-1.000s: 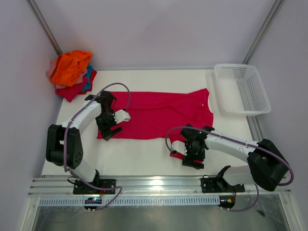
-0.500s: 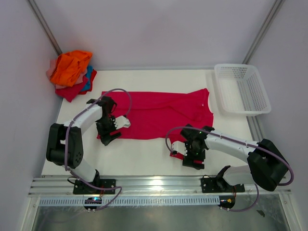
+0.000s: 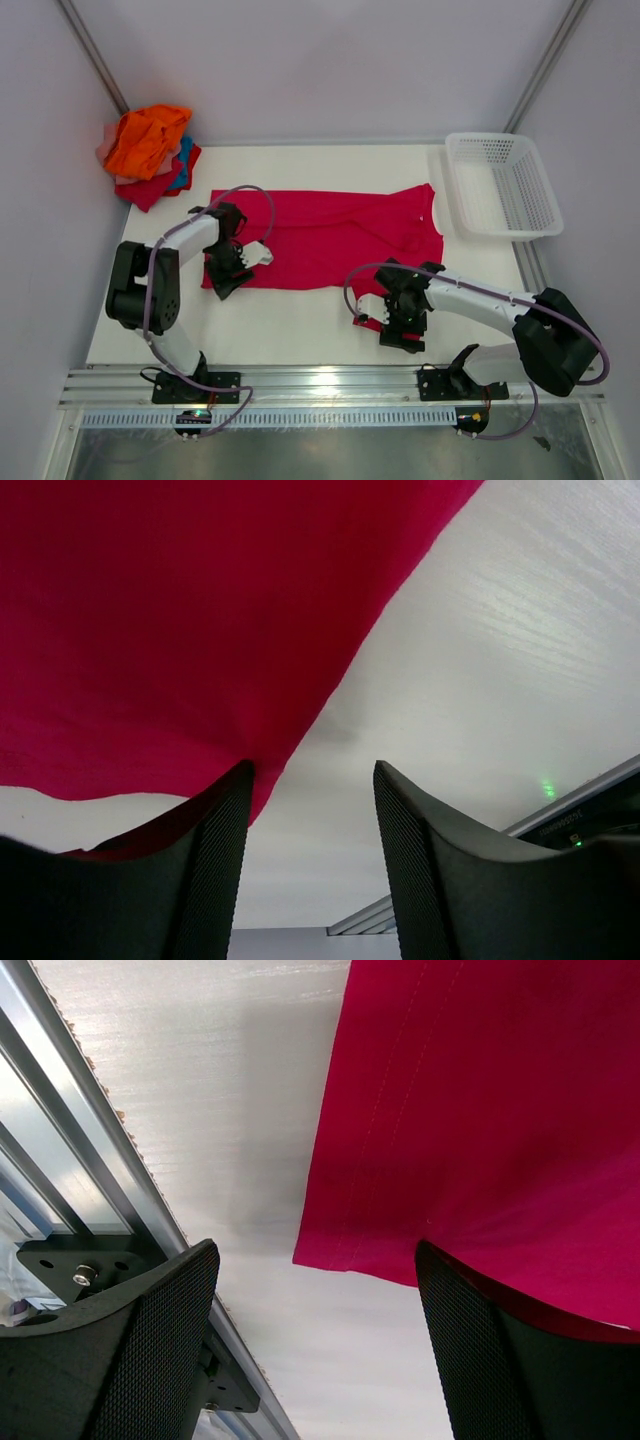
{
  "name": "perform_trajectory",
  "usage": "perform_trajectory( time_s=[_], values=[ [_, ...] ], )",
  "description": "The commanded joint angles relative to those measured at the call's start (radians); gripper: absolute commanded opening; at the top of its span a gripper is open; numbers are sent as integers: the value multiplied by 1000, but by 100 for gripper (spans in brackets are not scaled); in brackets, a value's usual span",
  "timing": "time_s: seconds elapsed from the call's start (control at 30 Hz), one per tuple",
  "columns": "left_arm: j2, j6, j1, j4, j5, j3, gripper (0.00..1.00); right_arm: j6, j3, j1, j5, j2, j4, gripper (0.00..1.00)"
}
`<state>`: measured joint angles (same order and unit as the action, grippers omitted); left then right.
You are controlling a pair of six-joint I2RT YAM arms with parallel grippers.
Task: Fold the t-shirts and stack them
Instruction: Grap the side of the flattened tshirt closest away from the robot with both arms
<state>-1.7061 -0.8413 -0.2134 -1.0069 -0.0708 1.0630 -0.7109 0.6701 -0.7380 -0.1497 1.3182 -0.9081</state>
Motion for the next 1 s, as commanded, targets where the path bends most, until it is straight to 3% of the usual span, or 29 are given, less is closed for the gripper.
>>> perform_trajectory(
  time_s=[0.0, 0.07, 0.17, 0.2, 0.27, 0.4, 0.43, 0.77, 0.8, 0.93, 0.97],
  values=[
    [-16, 22, 9, 14, 3, 18, 52, -15, 13, -6, -17, 13, -6, 81],
    [-23, 24, 11, 8, 5, 23, 43, -18, 14, -6, -25, 16, -12, 69],
    [-47, 22, 16, -22, -7, 47, 12, -27, 17, -6, -39, 26, -23, 45],
    [-55, 25, 17, -30, -9, 54, 7, -28, 19, -6, -40, 30, -23, 39],
    [-75, 30, 22, -48, -17, 75, 0, -30, 20, -6, -40, 36, -26, 28],
    [-92, 41, 29, -65, -27, 103, 0, -27, 20, -6, -33, 38, -23, 3],
    [-92, 42, 29, -67, -30, 104, 0, -22, 20, -6, -28, 41, -22, 3],
    [-96, 53, 35, -70, -41, 114, 0, -10, 29, -6, -22, 30, -15, 3],
    [-98, 53, 35, -71, -41, 111, 0, -9, 34, -6, -22, 26, -18, 10],
    [-98, 48, 37, -71, -43, 109, 0, -25, 36, -6, -28, 27, -43, 70],
    [-98, 48, 37, -70, -43, 109, 0, -32, 36, -6, -33, 26, -46, 74]
  ],
)
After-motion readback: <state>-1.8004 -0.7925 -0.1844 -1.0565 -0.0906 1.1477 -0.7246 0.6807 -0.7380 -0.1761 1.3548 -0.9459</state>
